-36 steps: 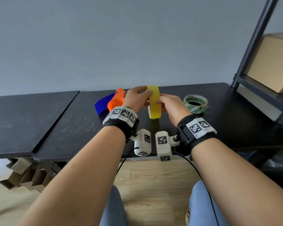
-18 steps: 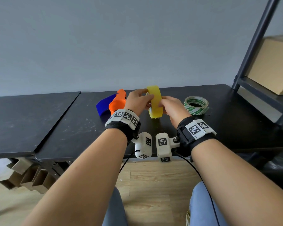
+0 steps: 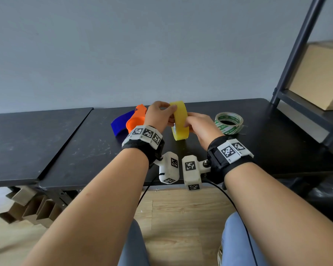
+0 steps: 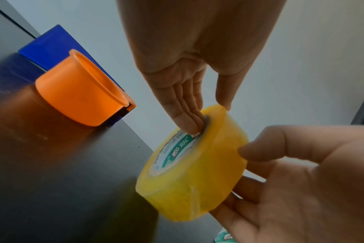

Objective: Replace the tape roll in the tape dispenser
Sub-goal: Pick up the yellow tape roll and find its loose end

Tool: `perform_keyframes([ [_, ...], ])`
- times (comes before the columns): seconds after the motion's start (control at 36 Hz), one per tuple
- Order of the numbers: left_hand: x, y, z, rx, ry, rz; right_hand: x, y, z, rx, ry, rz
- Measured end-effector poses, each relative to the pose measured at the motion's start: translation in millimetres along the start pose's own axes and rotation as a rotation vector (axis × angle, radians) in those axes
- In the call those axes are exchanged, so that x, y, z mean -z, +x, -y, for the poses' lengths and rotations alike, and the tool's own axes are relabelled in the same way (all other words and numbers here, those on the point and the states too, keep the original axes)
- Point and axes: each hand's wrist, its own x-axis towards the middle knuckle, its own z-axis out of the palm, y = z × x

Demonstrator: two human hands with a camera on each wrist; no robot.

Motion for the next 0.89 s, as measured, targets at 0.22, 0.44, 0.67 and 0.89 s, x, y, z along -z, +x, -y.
perform_keyframes([
  [0.22, -1, 0, 1, -0.012, 0.064, -0.003, 1, 0, -1, 0.016, 0.006, 0.037],
  [0.44, 3, -7, 9, -0.002, 0.093, 0.055, -4, 1, 5, 0.007, -0.019, 0.018],
  [0.67, 2, -10, 11, -0.029, 0.1, 0.043, -6, 0, 4, -0.041, -0.026, 0.002],
  [0.89, 1, -11, 11, -0.061, 0.115, 0.031, -3, -7, 3, -0.012, -0.061, 0.011],
])
